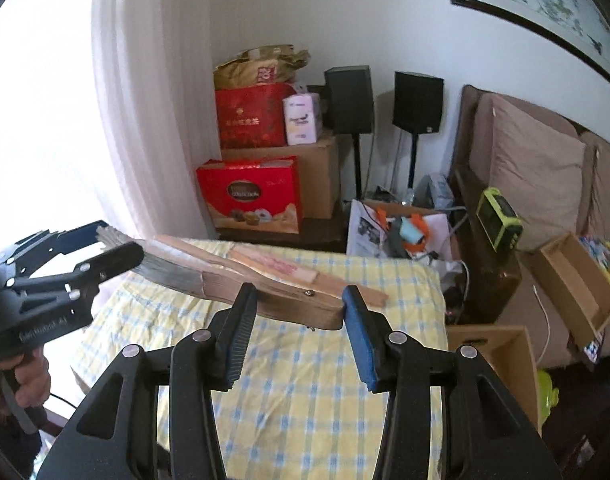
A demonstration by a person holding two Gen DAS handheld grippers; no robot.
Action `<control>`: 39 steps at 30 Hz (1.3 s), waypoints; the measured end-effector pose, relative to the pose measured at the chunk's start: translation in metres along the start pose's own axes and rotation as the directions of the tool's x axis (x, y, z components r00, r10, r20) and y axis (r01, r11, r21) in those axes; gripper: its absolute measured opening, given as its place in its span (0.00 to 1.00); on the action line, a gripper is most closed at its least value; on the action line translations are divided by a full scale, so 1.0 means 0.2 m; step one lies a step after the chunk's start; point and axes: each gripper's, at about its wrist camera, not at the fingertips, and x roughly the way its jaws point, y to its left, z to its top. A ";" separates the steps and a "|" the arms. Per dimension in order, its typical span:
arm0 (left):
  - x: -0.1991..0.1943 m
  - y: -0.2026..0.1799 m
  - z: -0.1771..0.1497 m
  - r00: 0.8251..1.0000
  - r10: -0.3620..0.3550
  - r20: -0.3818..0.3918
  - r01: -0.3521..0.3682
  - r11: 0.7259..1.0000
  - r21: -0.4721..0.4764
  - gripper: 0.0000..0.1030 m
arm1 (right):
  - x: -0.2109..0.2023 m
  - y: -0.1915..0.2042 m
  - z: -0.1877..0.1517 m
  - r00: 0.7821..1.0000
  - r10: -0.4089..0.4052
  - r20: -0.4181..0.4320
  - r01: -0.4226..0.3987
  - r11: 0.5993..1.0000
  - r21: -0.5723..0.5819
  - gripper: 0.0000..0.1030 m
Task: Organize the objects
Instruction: 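Grasp the white paper fan with the left gripper while the right gripper grips its wooden end, then lift and carry the white paper fan toward the box with both grippers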
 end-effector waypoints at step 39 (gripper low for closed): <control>0.03 -0.69 -0.11 0.995 -0.078 -0.067 0.085 0.991 0.105 0.59 | -0.28 -0.54 -0.51 0.996 -0.069 -0.058 0.081 0.969 0.235 0.45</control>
